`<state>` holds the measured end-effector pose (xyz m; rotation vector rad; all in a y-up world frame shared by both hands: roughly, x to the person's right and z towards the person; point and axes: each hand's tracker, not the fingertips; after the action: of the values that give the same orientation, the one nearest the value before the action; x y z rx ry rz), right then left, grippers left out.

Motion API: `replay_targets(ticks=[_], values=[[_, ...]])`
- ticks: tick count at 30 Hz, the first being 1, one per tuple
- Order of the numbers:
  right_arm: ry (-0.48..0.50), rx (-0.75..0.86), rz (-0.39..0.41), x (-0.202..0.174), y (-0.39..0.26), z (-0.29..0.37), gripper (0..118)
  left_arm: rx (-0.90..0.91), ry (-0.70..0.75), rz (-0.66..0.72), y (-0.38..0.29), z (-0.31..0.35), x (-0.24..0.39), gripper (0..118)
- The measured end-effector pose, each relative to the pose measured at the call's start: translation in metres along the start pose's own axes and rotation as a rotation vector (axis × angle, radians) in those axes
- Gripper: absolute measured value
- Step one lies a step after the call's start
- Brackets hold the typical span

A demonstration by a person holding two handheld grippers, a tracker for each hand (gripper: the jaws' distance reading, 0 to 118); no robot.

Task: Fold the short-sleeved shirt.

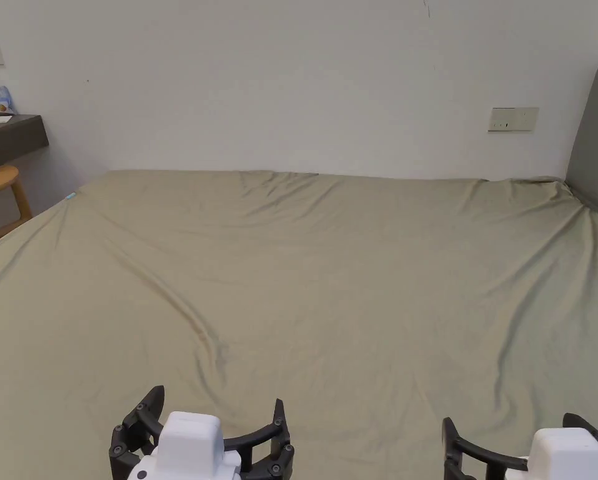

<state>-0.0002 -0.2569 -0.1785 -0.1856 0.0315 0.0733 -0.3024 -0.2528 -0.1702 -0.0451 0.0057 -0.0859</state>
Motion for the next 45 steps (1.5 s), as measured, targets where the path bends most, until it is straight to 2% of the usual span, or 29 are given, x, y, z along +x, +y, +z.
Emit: replay_targets(ticks=[14,45], values=[[-0.012,-0.002,-0.068,0.013,0.000,0.001,118,-0.003,0.005,-0.004,0.000,-0.001,0.000,118],[-0.009,-0.016,-0.062,0.013,0.001,-0.001,118,0.000,0.002,0.011,0.001,0.001,-0.003,118]])
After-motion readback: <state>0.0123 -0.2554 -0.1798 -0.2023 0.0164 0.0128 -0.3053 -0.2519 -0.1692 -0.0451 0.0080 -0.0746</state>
